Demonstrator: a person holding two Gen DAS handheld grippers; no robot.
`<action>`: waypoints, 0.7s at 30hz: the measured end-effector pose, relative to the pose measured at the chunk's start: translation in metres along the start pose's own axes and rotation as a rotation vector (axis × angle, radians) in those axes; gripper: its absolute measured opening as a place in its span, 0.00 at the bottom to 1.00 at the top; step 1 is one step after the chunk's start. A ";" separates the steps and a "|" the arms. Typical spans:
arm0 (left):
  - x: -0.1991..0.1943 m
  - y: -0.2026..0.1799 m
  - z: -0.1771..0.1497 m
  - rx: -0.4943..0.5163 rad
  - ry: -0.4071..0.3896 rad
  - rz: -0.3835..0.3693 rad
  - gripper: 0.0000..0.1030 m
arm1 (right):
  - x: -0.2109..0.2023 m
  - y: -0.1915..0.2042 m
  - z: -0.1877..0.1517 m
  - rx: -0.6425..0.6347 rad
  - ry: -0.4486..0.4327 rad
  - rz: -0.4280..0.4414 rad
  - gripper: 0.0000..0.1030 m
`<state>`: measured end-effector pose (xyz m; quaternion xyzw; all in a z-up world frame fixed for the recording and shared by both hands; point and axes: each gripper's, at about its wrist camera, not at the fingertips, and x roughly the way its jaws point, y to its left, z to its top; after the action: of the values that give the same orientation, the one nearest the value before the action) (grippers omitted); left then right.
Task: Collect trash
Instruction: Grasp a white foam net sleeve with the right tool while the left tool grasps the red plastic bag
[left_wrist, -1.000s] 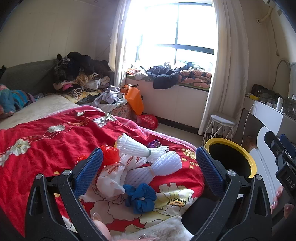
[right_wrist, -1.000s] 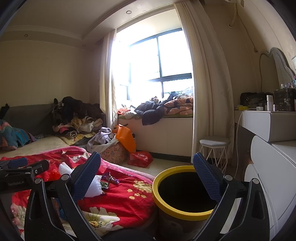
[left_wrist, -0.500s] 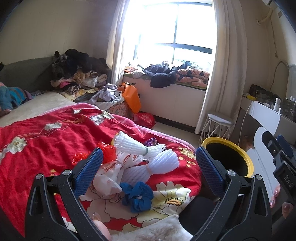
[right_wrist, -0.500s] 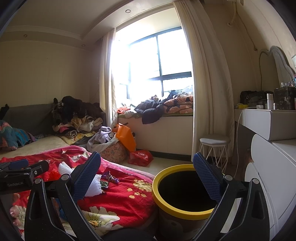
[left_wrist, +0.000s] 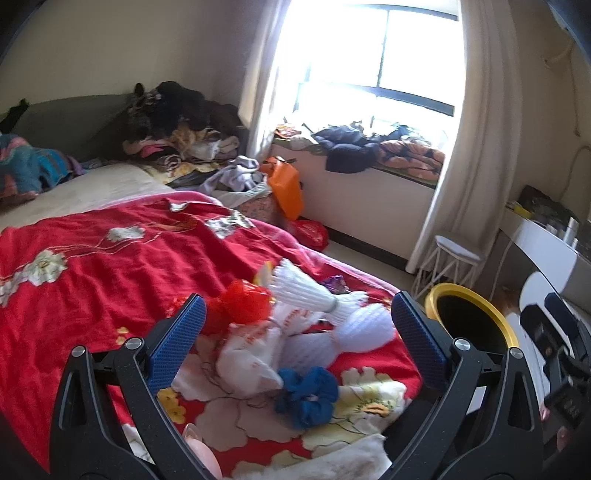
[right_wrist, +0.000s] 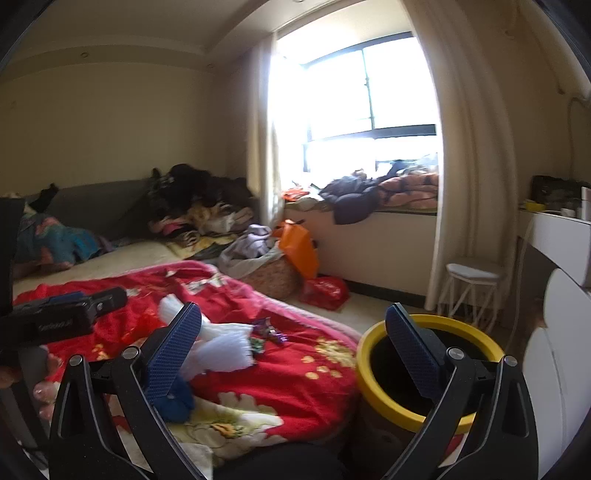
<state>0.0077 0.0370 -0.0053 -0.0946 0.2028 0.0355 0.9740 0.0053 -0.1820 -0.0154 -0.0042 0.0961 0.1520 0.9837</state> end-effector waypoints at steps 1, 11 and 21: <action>0.000 0.004 0.000 -0.008 -0.002 0.009 0.90 | 0.005 0.005 0.001 -0.010 0.015 0.022 0.94; 0.004 0.045 0.007 -0.081 0.001 0.090 0.90 | 0.035 0.044 0.008 -0.084 0.072 0.180 0.94; 0.023 0.096 0.013 -0.156 0.068 0.061 0.90 | 0.083 0.074 0.010 -0.186 0.185 0.308 0.92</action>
<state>0.0235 0.1344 -0.0196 -0.1651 0.2354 0.0777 0.9546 0.0629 -0.0860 -0.0198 -0.0942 0.1714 0.3077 0.9312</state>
